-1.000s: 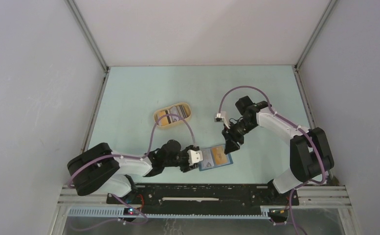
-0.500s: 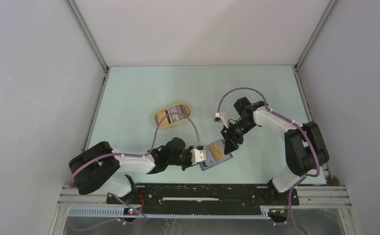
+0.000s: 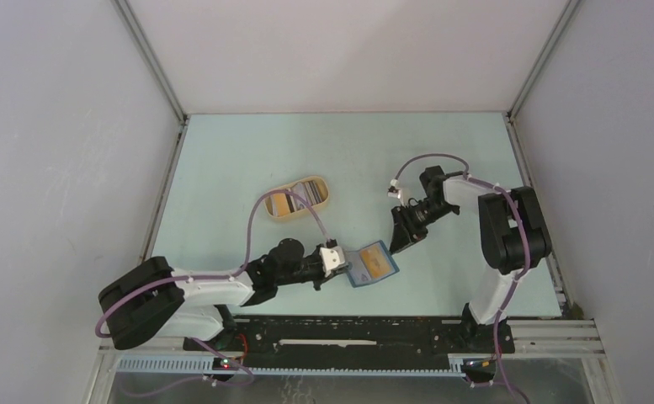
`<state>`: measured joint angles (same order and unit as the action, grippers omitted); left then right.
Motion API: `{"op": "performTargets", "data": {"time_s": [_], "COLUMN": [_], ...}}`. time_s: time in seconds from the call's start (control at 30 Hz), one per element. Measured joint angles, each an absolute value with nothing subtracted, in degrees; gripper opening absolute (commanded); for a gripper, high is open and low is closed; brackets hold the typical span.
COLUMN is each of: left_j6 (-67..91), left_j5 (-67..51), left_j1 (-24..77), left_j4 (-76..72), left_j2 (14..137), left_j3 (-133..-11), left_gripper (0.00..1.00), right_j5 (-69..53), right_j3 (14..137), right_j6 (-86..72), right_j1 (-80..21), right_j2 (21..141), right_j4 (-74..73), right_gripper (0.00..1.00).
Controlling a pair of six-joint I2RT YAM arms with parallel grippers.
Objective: Put the credit cards into the card holder
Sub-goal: Close the card holder at the center of the board.
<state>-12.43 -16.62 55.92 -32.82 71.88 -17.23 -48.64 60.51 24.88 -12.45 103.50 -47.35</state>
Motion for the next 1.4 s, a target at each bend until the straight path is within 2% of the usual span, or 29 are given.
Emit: {"op": "performTargets", "data": {"time_s": [0.2, 0.37, 0.77, 0.97, 1.1, 1.2, 1.3, 1.4], "left_j6": [-8.38, -5.63, 1.76, 6.33, 10.92, 15.31, 20.8, 24.49], "left_j5": [-15.2, -15.0, -17.37, -18.92, -19.16, -18.72, -18.44, -18.28], "left_j1": [55.92, 55.92, 55.35, 53.98, 52.82, 51.99, 50.52, 49.08], "left_j4": [-33.87, -33.82, -32.25, -32.01, -30.59, -27.83, -26.09, -24.14], "left_j2": [71.46, 73.47, 91.33, 98.43, 103.44, 107.66, 111.35, 112.33], "left_j3": [-18.0, -23.57, -40.32, -45.63, -49.65, -53.84, -56.51, -56.58], "left_gripper": [0.0, 0.0, 0.0, 0.01, 0.15, 0.33, 0.41, 0.55], "right_j5": [-51.88, -53.47, -50.68, -47.59, -47.16, -50.37, -54.08, -59.07], "right_j3": [60.58, 60.6, 60.62, 60.73, 60.73, 61.01, 61.32, 61.34], "right_j6": [22.9, 20.86, 13.91, 11.44, 11.75, 14.11, 18.46, 25.69], "right_j1": [-12.4, -12.4, -11.09, -5.76, -1.8, 1.1, 2.87, 3.31], "right_j2": [106.39, 108.55, 110.72, 109.67, 104.73, 99.63, 94.94, 89.1], "right_j4": [-47.42, -47.24, -43.97, -41.98, -41.3, -41.82, -43.24, -46.7], "right_gripper": [0.45, 0.41, 0.39, 0.39, 0.39, 0.39, 0.39, 0.39]}}
